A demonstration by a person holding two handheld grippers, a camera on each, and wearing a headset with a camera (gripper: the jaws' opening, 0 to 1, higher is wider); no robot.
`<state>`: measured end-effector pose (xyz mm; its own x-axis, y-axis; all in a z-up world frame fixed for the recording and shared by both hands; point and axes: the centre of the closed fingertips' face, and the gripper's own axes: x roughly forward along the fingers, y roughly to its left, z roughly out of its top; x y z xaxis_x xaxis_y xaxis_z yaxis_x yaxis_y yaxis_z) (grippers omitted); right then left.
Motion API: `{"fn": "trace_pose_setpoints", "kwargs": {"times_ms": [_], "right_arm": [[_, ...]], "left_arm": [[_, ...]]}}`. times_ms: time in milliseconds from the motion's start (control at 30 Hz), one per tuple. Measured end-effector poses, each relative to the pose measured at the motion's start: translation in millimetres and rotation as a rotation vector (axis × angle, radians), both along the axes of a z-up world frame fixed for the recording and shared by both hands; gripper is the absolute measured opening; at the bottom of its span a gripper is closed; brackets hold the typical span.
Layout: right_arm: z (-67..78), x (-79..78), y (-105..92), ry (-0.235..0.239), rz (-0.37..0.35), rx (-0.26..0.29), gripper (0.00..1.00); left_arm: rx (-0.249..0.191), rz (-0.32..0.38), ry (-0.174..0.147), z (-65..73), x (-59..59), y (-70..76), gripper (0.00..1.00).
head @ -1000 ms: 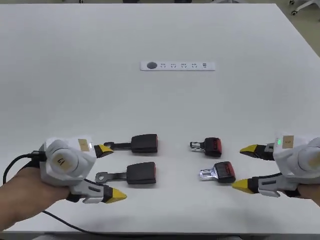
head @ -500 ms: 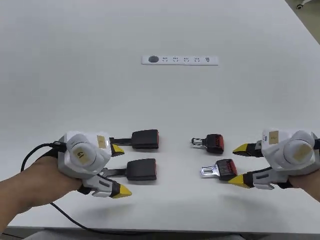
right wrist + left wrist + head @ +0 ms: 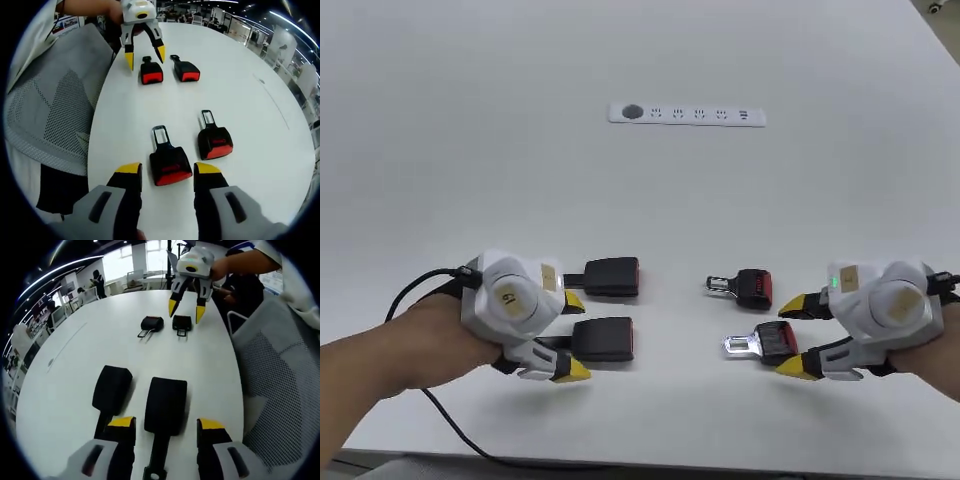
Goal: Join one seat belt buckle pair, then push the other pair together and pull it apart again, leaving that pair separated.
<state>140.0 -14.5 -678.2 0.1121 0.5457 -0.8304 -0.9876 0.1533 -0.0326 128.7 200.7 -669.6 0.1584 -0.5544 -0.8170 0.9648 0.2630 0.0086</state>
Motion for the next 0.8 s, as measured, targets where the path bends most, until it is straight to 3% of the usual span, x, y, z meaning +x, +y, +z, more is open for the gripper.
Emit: {"fn": "trace_pose_setpoints", "kwargs": {"times_ms": [300,400,533,667,800], "right_arm": [[-5.8,2.2,1.6,0.006,0.051,-0.012,0.37],[-11.9,2.0,0.8,0.011,0.068,-0.021,0.35],[-12.6,2.5,-0.9,0.017,0.078,-0.031,0.35],[-14.8,3.2,0.5,0.027,0.084,-0.027,0.35],[-14.2,1.5,1.7,0.035,0.089,-0.022,0.34]], "left_arm": [[0.023,-0.042,0.017,-6.8,0.6,-6.6,0.44],[0.039,-0.076,0.04,-13.1,-1.5,-6.9,0.4],[0.066,-0.118,0.015,-14.4,4.0,-4.5,0.34],[0.095,-0.156,0.014,-20.0,3.5,-1.8,0.34],[0.087,-0.153,0.022,-20.6,4.0,-1.0,0.34]]}}
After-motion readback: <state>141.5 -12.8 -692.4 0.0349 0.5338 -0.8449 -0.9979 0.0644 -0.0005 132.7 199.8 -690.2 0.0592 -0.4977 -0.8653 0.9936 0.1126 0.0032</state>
